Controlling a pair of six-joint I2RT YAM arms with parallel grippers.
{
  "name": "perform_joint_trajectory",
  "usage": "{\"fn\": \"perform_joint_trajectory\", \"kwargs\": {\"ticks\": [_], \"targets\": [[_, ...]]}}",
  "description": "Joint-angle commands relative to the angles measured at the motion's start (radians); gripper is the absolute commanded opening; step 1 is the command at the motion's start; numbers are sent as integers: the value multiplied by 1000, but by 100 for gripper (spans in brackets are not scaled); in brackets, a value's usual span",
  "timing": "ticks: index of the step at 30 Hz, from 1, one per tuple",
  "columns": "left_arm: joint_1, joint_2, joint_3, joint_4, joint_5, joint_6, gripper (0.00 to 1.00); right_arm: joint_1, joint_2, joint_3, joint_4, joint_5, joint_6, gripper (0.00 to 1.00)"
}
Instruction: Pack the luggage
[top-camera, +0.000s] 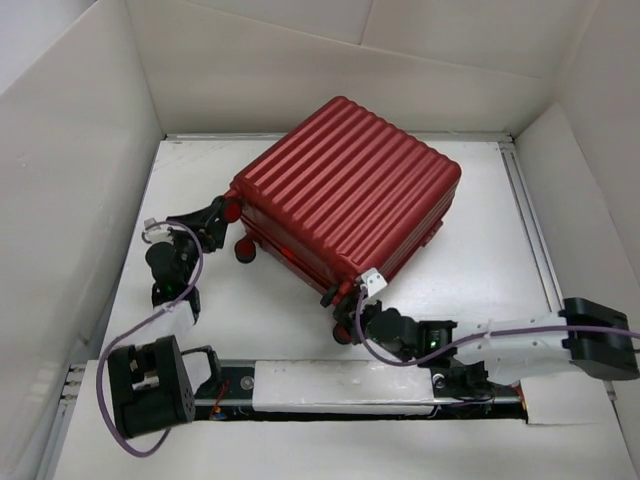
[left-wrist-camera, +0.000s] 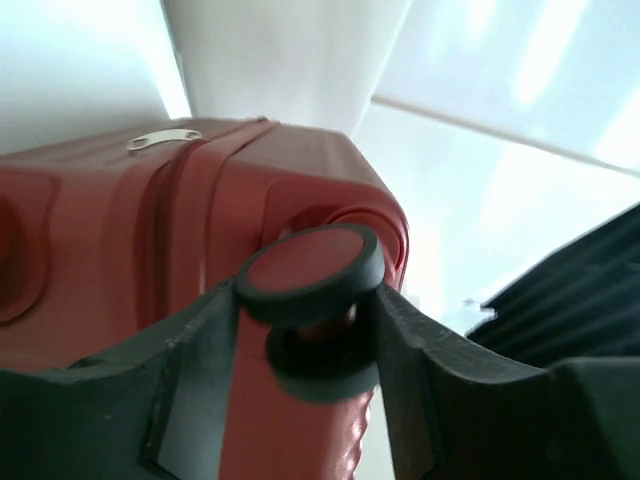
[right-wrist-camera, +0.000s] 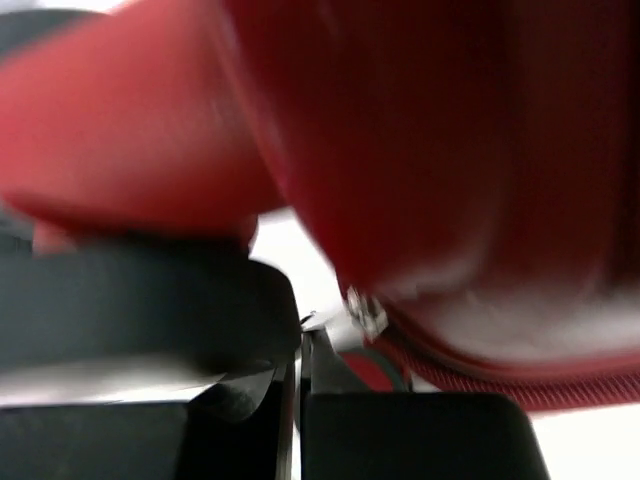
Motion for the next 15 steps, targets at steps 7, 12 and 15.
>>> {"fn": "perform_joint_trajectory", "kwargs": {"ticks": [7,12,15], "targets": [[-56,-302,-41,126,365,70,0,4,362,9,996,143,138,0],[-56,-353,-51,61,385,105,0,4,305,-32,1145,209,138,0],[-56,-362,-37,34,412,165,0,-7,131,-46,846,221,138,17]]}}
